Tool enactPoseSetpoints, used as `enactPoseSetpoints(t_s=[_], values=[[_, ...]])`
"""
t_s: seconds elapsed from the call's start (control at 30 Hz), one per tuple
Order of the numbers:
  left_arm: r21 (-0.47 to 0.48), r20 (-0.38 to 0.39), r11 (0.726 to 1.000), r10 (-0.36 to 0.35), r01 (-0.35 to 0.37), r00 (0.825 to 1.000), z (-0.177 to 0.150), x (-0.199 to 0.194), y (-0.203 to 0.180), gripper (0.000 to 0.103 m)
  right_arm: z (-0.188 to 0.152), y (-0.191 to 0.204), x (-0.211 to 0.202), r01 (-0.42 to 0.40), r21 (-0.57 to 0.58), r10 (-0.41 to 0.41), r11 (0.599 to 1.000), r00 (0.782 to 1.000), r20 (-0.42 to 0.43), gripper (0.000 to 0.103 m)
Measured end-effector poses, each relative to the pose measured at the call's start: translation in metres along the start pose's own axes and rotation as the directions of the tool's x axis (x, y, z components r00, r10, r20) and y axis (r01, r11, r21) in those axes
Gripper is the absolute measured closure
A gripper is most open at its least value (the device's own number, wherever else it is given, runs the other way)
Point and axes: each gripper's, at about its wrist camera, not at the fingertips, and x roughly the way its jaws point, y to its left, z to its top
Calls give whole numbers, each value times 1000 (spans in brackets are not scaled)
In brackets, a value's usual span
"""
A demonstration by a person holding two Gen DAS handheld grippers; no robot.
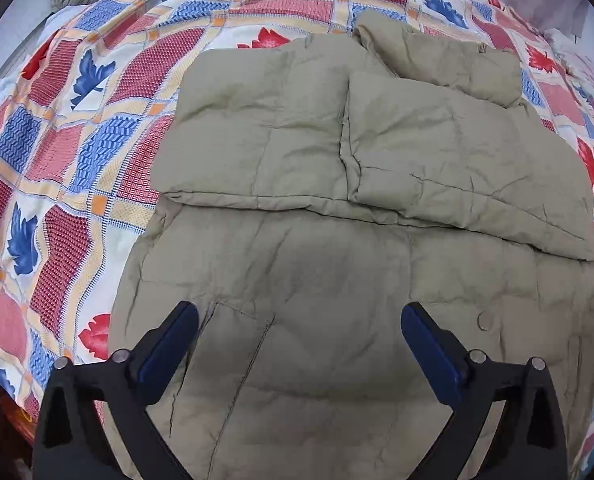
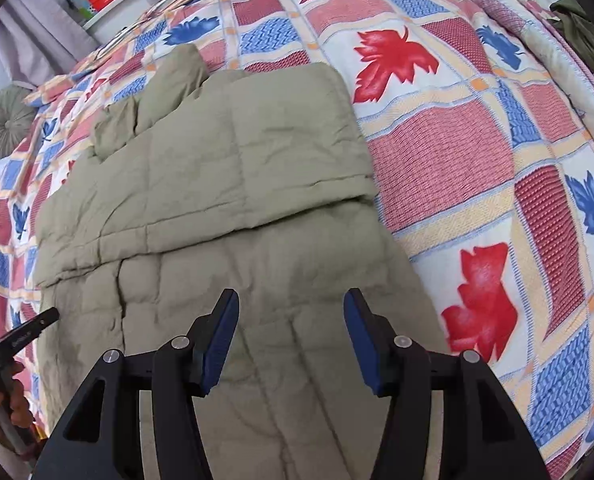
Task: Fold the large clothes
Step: 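Grasp the jacket hem with both tools and lift it toward the collar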
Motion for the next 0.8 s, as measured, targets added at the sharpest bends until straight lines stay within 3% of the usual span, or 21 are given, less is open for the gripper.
enactPoseSetpoints(t_s=[0.23, 0.37, 0.5, 0.57, 0.8], values=[[31, 20, 999, 8, -9, 1000, -12, -19, 4, 1, -22, 12, -3, -28, 13, 28, 1000, 999, -37, 44], [31, 10, 999, -11, 10, 1000, -20, -24, 13, 1, -30, 15, -11, -46, 27, 47, 999, 998, -34, 31], [35, 10, 999, -12, 12, 1000, -32, -31, 17, 1, -39, 16, -18, -75, 51, 77, 996, 996, -35, 28], [41, 0, 999, -22, 22, 1000, -37, -32, 19, 1, -43, 14, -22, -86, 67, 89, 994, 995, -34, 19], [31, -49, 998, -48, 49, 998, -60, -32, 29, 1, -66, 0, -31, -135, 186, 144, 973, 989, -36, 19]])
